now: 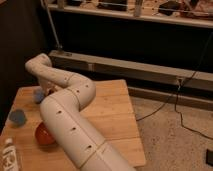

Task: Place the pepper on the white sponge

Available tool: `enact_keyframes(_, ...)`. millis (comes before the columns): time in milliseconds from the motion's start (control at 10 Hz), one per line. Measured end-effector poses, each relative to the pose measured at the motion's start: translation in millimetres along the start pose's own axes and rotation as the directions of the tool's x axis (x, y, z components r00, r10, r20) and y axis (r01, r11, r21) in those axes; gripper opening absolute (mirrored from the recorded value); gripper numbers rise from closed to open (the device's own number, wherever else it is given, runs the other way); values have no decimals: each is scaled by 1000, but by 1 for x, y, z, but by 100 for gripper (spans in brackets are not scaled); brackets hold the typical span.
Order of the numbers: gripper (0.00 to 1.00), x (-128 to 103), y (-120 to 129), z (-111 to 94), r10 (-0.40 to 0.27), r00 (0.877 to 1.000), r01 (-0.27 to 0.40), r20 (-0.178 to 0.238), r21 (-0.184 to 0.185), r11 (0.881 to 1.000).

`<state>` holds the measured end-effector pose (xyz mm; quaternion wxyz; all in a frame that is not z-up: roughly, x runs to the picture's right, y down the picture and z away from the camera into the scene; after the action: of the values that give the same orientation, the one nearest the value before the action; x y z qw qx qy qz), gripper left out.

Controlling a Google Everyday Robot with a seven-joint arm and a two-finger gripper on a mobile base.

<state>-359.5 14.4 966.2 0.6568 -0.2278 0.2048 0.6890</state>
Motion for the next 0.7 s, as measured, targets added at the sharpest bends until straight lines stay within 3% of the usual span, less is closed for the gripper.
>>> enact_keyframes(500,65,0,2,11,-18,1000,18,0,-5,1000)
enact_keyframes(700,53,2,6,13,-31,1000,31,-6,-8,999)
